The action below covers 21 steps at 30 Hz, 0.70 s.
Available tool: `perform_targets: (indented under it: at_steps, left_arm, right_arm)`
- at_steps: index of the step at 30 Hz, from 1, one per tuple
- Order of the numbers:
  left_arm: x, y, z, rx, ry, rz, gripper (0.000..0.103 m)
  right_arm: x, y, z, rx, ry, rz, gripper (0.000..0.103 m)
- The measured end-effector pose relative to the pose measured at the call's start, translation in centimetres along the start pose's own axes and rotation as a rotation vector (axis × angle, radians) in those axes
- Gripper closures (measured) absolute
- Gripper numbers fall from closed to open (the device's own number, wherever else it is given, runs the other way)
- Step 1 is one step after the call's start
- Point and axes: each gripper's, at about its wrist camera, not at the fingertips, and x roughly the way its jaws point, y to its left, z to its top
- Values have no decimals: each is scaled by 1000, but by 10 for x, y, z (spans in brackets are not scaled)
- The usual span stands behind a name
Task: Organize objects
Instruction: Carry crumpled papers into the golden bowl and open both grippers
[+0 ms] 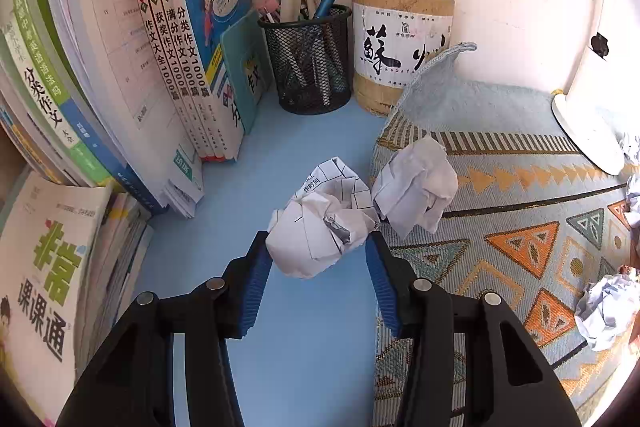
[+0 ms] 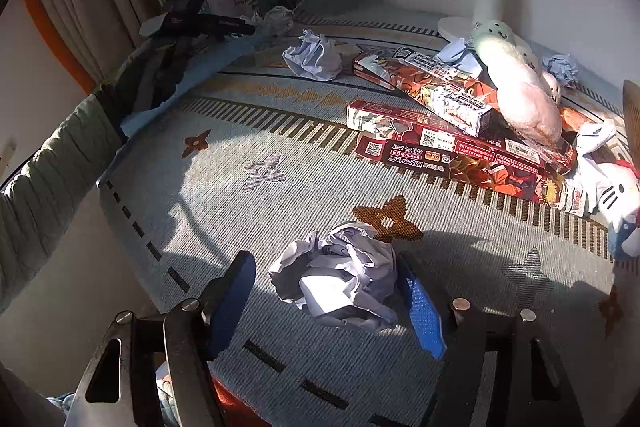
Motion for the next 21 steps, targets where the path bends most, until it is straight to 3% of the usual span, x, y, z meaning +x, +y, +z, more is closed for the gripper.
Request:
perform_targets:
  at_steps: [4, 11, 15, 21]
  left_arm:
    - [-35, -4, -3, 5, -43, -1, 58]
    - [-114, -41, -20, 89, -136, -19, 58]
    - [-156, -78, -22, 134, -144, -102, 58]
    - [-191, -164, -15, 197, -149, -266, 58]
  right_arm:
    - [-4, 1, -3, 8, -23, -6, 52]
    - [-37, -9, -10, 62, -91, -51, 53]
    - [-59, -35, -22, 138, -138, -85, 53]
    - [-85, -75, -41, 226, -190, -146, 53]
